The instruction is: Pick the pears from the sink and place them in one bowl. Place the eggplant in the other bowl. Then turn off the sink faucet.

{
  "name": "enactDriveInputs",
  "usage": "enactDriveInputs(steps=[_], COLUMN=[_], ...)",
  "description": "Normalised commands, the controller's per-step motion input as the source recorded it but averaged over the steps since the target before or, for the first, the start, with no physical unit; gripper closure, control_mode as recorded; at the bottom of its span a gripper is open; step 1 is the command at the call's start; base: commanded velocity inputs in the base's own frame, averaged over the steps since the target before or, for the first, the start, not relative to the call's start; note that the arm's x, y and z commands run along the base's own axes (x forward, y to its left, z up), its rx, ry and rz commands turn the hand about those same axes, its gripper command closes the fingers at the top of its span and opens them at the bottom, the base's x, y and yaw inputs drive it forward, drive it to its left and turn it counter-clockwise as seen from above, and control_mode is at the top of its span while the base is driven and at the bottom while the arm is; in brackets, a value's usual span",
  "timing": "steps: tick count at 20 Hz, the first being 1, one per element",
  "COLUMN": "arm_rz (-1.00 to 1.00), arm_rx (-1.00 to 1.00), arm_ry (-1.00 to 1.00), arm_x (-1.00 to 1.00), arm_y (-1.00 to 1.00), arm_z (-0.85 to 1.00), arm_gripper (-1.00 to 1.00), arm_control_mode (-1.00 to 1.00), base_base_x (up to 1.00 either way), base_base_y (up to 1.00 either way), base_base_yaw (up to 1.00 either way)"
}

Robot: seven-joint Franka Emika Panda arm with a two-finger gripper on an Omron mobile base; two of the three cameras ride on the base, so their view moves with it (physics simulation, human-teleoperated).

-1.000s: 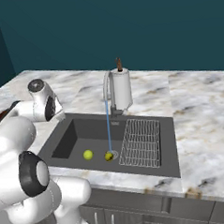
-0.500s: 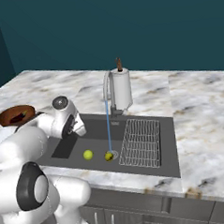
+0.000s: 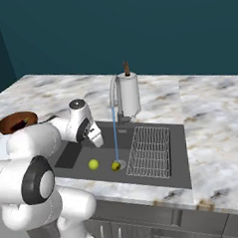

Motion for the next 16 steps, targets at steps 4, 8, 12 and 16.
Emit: enactDriveInputs(steps=[4, 8, 12, 16], arm_rz=[0.13, 0.13, 0.28, 0.19], arm_rx=[-0.10, 0.00, 0.01, 0.00], arm_ry=[0.18, 0.12, 0.09, 0.20], arm_x=[0.04, 0.08, 0.00, 0.13], arm_y=[0.00, -0.02, -0.02, 0.13], arm_z=[-0.43, -0.36, -0.46, -0.30], arm_gripper=[-1.00, -1.00, -1.00, -1.00], arm_control_mode=[-1.00, -1.00, -1.00, -1.00], base_base_x=[0.00, 0.00, 0.00, 0.00], base_base_y=[0.00, 0.00, 0.00, 0.00], base_base_yaw=[0.00, 0.00, 0.00, 0.00])
